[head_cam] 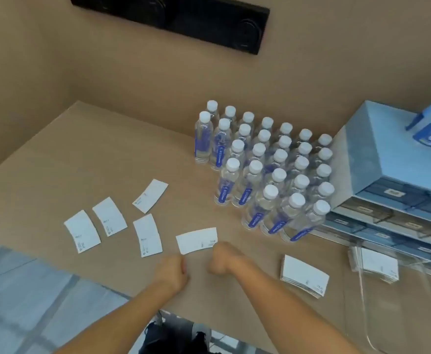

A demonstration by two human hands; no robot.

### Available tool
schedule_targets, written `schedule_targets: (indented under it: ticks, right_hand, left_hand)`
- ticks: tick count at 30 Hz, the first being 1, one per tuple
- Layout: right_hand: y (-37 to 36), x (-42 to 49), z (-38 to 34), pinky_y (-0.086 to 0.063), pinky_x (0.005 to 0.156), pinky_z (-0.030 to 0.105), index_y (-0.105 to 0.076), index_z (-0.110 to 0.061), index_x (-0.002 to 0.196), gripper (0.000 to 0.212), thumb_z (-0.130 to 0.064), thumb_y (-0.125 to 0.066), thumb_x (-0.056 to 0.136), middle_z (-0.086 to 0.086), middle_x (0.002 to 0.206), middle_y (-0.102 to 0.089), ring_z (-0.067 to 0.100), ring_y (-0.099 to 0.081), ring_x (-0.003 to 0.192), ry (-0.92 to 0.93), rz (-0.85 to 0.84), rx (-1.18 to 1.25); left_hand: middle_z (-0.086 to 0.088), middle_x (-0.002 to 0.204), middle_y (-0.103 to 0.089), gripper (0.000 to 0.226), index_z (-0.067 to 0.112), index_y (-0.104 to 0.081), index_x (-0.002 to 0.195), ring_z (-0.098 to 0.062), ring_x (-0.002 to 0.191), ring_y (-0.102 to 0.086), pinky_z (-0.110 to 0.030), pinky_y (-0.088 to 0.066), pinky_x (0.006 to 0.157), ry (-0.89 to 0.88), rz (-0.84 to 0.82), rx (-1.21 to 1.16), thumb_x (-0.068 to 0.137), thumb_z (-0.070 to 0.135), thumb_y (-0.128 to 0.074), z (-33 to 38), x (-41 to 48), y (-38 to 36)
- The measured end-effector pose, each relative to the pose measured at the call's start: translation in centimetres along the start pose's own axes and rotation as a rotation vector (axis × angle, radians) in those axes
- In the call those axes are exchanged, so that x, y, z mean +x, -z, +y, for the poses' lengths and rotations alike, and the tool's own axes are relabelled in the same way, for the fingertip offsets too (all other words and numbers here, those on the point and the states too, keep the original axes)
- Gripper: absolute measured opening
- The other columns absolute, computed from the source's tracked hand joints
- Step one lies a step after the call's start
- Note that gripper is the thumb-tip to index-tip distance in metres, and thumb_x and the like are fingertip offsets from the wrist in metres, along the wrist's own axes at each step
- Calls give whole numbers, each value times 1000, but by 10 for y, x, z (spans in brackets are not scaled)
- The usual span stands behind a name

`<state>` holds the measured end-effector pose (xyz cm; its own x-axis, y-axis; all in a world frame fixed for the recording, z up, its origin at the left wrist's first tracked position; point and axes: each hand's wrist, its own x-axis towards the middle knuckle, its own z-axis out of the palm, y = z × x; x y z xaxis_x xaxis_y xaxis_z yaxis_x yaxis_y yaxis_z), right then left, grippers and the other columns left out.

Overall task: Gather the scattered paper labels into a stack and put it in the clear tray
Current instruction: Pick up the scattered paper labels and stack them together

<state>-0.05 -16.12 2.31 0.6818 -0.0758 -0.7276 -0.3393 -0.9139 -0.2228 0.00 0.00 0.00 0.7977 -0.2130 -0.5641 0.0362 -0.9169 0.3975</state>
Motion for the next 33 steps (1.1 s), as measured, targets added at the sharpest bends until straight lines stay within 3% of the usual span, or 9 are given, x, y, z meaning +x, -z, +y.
schedule_targets:
  ticks: [3,6,12,15,18,23,28,31,33]
  right_hand:
    - [-1,12,-7,-51,88,32,-62,-8,118,34,-19,-56,87,13,122,-63,30,-62,109,-99,195,55]
    - [2,24,-14,-45,96,36,-56,-2,123,39,-29,-55,95,15,128,-51,32,-56,115,-208,410,207]
    - [6,40,-16,-44,93,33,-56,0,117,29,-5,-51,89,19,130,-50,35,-56,114,-275,391,499]
    - [10,44,-7,-48,90,33,-65,-2,109,27,0,-48,89,16,121,-64,32,-60,110,-268,364,587]
    - [11,46,-4,-54,87,38,-67,-12,79,24,1,-49,88,15,100,-71,28,-63,87,-254,339,675]
    - [10,45,-7,-53,83,35,-56,-19,69,23,-6,-61,87,12,100,-71,24,-62,87,-237,344,699]
    - [10,44,-6,-56,88,47,-53,-17,74,22,-4,-63,88,15,98,-69,31,-66,90,-224,284,771]
    - [11,44,-4,-59,77,45,-55,-11,78,18,1,-58,90,14,84,-67,23,-60,66,-209,258,873]
    - [14,43,-4,-59,71,39,-58,-9,80,16,3,-57,91,14,85,-67,21,-60,63,-198,257,948]
  left_hand:
    - [-11,90,-62,16,18,-44,80,-28,83,-60,-34,-47,67,62,153,-195,82,10,-57,-4,7,-1]
    - [-15,99,-61,23,9,-47,99,-30,90,-60,-34,-48,72,124,257,-382,84,8,-65,3,18,4]
    - [-11,110,-66,34,6,-57,120,-28,108,-61,-29,-47,84,290,259,-564,88,11,-65,18,33,6]
    - [-7,99,-67,31,11,-62,113,-25,97,-62,-23,-44,79,352,262,-701,84,0,-61,15,34,6]
    - [-3,82,-62,24,13,-62,89,-22,84,-59,-21,-41,73,372,267,-812,82,-8,-52,13,33,3]
    - [-5,102,-47,35,9,-56,105,-22,85,-58,-21,-41,76,261,279,-650,75,-7,-65,12,28,-3]
    - [-3,110,-42,45,11,-51,118,-20,98,-50,-21,-40,85,177,251,-530,77,0,-67,8,25,-5]
    - [-4,114,-44,32,13,-57,109,-17,93,-50,-23,-44,87,147,223,-471,80,8,-71,3,24,0]
    - [-4,111,-47,18,17,-60,93,-15,87,-51,-25,-47,82,152,231,-447,80,12,-72,-1,23,6]
